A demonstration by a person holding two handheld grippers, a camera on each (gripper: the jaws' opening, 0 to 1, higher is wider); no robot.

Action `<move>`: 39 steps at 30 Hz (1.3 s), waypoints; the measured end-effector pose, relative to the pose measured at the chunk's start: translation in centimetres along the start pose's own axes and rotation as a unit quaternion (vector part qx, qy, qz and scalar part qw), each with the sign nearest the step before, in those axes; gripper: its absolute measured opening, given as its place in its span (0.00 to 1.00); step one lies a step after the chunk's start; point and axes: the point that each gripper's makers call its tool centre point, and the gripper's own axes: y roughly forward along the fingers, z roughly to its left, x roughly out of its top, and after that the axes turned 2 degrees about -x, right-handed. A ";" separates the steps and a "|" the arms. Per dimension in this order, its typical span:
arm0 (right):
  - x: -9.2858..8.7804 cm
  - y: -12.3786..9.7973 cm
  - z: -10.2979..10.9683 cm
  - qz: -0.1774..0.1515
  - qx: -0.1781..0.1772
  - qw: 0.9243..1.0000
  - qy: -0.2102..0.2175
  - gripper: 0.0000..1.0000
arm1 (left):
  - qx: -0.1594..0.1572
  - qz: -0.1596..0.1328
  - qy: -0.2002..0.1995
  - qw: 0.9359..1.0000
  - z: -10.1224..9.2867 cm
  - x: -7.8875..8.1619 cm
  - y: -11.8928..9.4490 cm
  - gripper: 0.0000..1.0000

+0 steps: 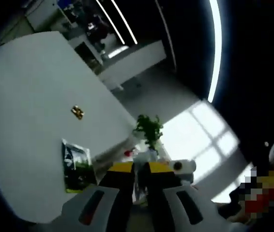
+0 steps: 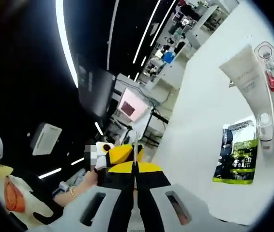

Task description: Arrange the skincare products in the storage area until every visible bottle or jar stands upright without overlapping.

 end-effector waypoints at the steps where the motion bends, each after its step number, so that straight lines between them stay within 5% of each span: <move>1: -0.1 0.1 -0.2 0.000 -0.004 1.000 0.003 0.01 | 0.013 0.001 0.013 1.000 0.6 0.2 -0.1 0.05; 9: -2.3 1.4 -3.4 0.009 -0.070 0.996 0.048 0.01 | 0.093 0.058 0.072 0.991 4.1 -1.0 -0.1 0.00; 20: -4.4 3.8 -8.2 0.021 -0.164 0.984 0.058 0.01 | 0.142 0.114 0.102 0.978 9.7 -1.6 0.0 0.00; 32: -6.7 5.4 -11.6 0.058 -0.226 0.972 0.023 0.03 | 0.168 0.145 0.084 0.971 15.2 -2.6 -0.1 0.00; 39: -7.5 5.9 -14.1 0.105 -0.275 0.954 -0.054 0.01 | 0.182 0.160 0.073 0.968 17.0 -3.5 0.3 0.00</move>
